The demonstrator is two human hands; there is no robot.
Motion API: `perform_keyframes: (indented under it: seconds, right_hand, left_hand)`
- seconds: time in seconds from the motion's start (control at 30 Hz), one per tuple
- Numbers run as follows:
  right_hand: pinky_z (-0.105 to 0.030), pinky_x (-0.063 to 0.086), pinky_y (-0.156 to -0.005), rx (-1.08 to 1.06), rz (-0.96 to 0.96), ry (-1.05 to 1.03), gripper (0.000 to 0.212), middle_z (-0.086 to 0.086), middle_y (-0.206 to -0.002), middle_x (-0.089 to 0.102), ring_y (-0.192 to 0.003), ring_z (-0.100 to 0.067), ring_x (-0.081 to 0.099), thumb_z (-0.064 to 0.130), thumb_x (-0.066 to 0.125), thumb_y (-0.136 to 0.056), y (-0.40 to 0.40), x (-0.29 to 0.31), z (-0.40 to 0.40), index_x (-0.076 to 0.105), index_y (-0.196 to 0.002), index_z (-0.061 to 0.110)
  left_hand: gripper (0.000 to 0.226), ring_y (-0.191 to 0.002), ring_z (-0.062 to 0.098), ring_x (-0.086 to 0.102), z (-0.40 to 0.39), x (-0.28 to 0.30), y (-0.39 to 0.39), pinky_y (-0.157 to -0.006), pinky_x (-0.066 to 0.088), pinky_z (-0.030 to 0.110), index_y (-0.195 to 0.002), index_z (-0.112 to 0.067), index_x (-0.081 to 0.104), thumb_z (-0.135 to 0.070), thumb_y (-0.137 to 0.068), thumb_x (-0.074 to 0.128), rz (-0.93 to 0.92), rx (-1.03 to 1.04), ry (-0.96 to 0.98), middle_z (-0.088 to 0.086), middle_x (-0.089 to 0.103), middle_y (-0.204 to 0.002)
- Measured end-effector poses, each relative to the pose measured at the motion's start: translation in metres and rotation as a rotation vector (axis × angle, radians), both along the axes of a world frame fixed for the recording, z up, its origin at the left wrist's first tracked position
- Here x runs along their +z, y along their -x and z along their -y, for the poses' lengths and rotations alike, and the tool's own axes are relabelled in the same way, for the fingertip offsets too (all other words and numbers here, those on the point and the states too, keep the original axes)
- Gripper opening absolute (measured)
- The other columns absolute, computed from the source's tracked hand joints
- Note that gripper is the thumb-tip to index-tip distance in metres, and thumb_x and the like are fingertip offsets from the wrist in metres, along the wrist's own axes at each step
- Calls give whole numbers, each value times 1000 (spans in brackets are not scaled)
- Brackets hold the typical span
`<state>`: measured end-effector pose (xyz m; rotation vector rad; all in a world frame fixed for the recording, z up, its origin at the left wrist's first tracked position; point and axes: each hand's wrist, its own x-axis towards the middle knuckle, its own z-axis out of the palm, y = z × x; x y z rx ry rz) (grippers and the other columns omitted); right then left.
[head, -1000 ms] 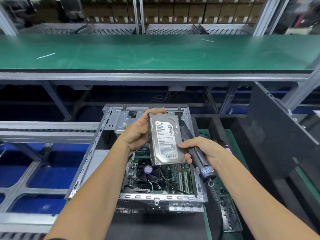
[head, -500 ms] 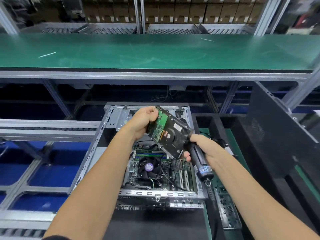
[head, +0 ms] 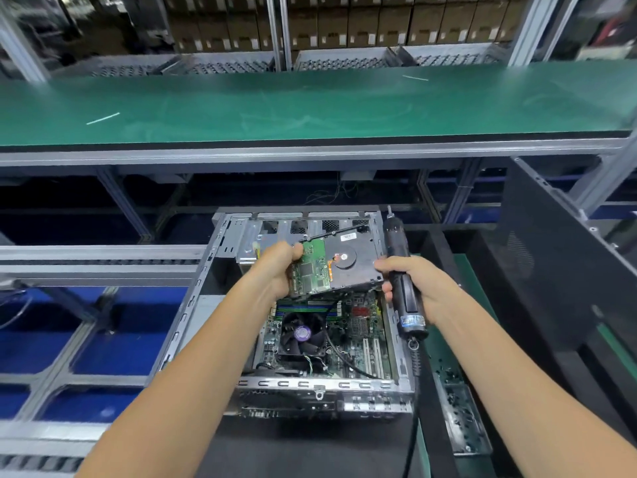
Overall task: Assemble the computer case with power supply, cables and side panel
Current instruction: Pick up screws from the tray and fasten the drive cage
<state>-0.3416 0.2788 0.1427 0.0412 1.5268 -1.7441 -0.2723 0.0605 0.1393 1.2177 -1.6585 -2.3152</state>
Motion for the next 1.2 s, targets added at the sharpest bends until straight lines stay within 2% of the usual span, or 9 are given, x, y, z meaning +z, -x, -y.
perform_keyframes:
  seconds: [0.1, 0.2, 0.3, 0.37, 0.47, 0.6, 0.73, 0.9, 1.2]
  right_hand:
    - [-24, 48, -41, -4, 31, -11, 15, -6, -56, 56, -42, -16, 54, 9, 72, -83, 7, -2, 1, 58, -87, 9]
    - [-25, 48, -43, -17, 32, -5, 21, -6, -59, 57, -44, -16, 53, 10, 75, -79, 12, -2, -1, 59, -93, 10]
    - [-24, 49, -43, 7, 52, -24, 19, -7, -57, 56, -44, -17, 53, 10, 75, -78, 14, 0, -2, 60, -89, 9]
    - [-23, 49, -43, 28, 62, -40, 16, -6, -56, 55, -43, -16, 53, 10, 75, -78, 14, 2, 0, 62, -87, 9]
    - [-22, 48, -42, 50, 66, -62, 16, -7, -57, 55, -42, -15, 52, 10, 74, -80, 10, 3, 6, 62, -91, 8]
    - [-22, 48, -41, 32, 28, -76, 13, -7, -56, 58, -41, -15, 54, 11, 72, -84, 5, 5, 15, 61, -90, 7]
    - [-23, 49, -43, 10, -41, -123, 17, -7, -57, 60, -43, -17, 57, 13, 74, -85, 0, 7, 20, 62, -94, 6]
    - [-27, 49, -43, -42, -196, -153, 17, -7, -62, 56, -45, -21, 59, 6, 72, -85, -9, 4, 19, 57, -93, 4]
    - [-28, 52, -45, -102, -364, -166, 14, -16, -84, 63, -49, -25, 64, 1, 68, -83, -14, 10, 13, 55, -87, 3]
  left_hand:
    - [7, -51, 14, 64, 7, 8, -10, -44, 52, 27, -87, -7, 55, -4, -93, 52, -75, -76, -15, 4, 63, -73]
    - [8, -60, 19, 64, 19, 10, -21, -53, 55, 34, -77, -7, 53, -1, -81, 55, -154, -170, -54, 4, 61, -74]
    - [26, -55, 15, 65, 24, 11, -32, -47, 52, 27, -53, -12, 67, -5, -77, 62, -148, -317, -15, 1, 66, -62]
    - [13, -69, 15, 70, 20, 13, -38, -55, 55, 27, -68, -14, 76, -20, -78, 70, -105, -468, 45, 0, 71, -74]
    - [16, -72, 10, 69, 11, 8, -42, -60, 54, 22, -92, -14, 67, -29, -86, 66, -57, -634, 91, -4, 72, -79]
    - [8, -72, 11, 70, -2, 1, -46, -57, 55, 22, -96, -11, 64, -17, -92, 61, -106, -562, -29, 1, 74, -85]
    - [11, -80, 18, 71, -11, -12, -51, -69, 58, 30, -101, -11, 64, -15, -94, 58, -125, -476, -82, 4, 73, -90]
    - [21, -81, 23, 71, -28, -20, -50, -69, 58, 34, -114, -3, 61, -11, -97, 52, -52, -411, -150, 9, 72, -93]
    - [14, -70, 23, 72, -32, -22, -43, -58, 59, 36, -103, -1, 59, -10, -98, 50, 68, -317, -146, 10, 73, -80]
